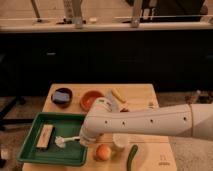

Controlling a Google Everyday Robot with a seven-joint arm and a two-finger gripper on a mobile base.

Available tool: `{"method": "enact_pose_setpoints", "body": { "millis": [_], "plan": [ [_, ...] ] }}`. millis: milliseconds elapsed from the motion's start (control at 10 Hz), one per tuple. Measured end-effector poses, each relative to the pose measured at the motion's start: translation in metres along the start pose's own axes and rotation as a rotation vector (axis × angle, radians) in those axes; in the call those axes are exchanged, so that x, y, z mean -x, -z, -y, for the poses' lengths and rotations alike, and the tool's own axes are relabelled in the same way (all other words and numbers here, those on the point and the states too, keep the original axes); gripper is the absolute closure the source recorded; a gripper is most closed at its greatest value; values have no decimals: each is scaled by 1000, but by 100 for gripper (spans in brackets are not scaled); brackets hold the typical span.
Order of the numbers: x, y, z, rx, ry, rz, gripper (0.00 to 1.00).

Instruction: Wipe tray with brush

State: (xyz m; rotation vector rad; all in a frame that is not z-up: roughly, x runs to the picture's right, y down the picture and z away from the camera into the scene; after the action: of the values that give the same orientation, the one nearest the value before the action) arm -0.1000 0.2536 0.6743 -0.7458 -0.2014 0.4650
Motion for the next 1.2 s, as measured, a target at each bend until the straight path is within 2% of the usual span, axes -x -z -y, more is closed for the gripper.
{"method": "enact_pose_setpoints", "body": {
  "millis": [100,300,400,600,800,1000,1200],
  "plan": [
    [-11,6,-6,2,-1,-2,100],
    [-36,18,-3,-7,-26,-6,100],
    [-51,25,8,-23,-51,-10,100],
    [-58,31,29,-50,-84,-14,100],
    [-47,28,53,-71,-104,-16,100],
    [-28,18,53,-66,-95,-14,100],
    [-9,7,43,-44,-62,-9,100]
  ]
}}
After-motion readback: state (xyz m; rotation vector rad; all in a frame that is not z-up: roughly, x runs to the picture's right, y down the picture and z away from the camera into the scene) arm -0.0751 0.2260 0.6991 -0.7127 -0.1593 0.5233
